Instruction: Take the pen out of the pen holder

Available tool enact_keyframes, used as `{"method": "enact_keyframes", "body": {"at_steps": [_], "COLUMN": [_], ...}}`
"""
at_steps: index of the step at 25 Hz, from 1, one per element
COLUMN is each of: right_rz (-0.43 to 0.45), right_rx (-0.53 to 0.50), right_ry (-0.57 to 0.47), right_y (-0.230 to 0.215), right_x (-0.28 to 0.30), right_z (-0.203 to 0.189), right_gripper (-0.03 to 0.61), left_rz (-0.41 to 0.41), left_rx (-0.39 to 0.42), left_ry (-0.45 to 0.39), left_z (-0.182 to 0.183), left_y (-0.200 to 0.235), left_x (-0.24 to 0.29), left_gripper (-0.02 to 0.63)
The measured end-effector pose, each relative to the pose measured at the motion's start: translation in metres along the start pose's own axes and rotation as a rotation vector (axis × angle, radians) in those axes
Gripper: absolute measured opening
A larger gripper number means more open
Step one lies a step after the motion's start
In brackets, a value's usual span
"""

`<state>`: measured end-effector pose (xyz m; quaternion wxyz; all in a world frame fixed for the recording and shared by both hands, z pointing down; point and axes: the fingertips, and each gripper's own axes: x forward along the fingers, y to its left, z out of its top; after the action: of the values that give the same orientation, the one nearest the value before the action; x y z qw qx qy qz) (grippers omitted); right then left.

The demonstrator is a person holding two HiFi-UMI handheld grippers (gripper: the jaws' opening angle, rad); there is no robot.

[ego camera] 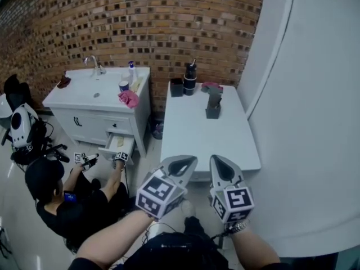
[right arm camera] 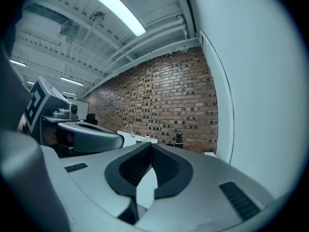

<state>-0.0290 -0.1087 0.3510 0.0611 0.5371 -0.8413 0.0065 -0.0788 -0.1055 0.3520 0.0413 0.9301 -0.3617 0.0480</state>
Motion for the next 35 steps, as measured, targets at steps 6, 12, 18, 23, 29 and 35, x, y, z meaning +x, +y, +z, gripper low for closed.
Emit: {"method": "enact_keyframes", "body": {"at_steps": [6, 12, 18, 23, 29, 35], "right_rz": [-0.008, -0.003, -0.002, -0.001, -0.006, -0.012], "right_rx": [0.038, 0.072, 0.099, 0.112, 0.136, 0.163], "right_ry": [0.031, 0.061, 0.096, 0.111, 0.142, 0.203], "right_y": [-0.068, -0.128, -0.183, -0.220, -0.260, -0.289], "right_x": [0.052, 0.110, 0.164, 0.206, 0.252, 0.300], "right_z": [-0.004, -0.007, -0.010, -0.012, -0.031, -0.054], "right_gripper": [0.014, 0.025, 0.040, 0.046, 0.058, 0.080], "left_rz": [-0.003, 0.009, 0.030, 0.042, 0.040, 0.030], "left_rx": [-0.033, -0.074, -0.096, -0.114, -0.130, -0.159], "left_ry": [0.040, 0.091, 0.127, 0.147, 0.174, 0.206], "left_z": [0.002, 0.002, 0.006, 0.006, -0.003, -0.013], "left_y": [0.028, 0.062, 0.093, 0.118, 0.141, 0.165], "left_x": [0.077, 0.151, 0.216, 0.260, 0.310, 0.352], "left_gripper": [0.003, 0.003, 0.003, 0.003, 0.003, 0.003]}}
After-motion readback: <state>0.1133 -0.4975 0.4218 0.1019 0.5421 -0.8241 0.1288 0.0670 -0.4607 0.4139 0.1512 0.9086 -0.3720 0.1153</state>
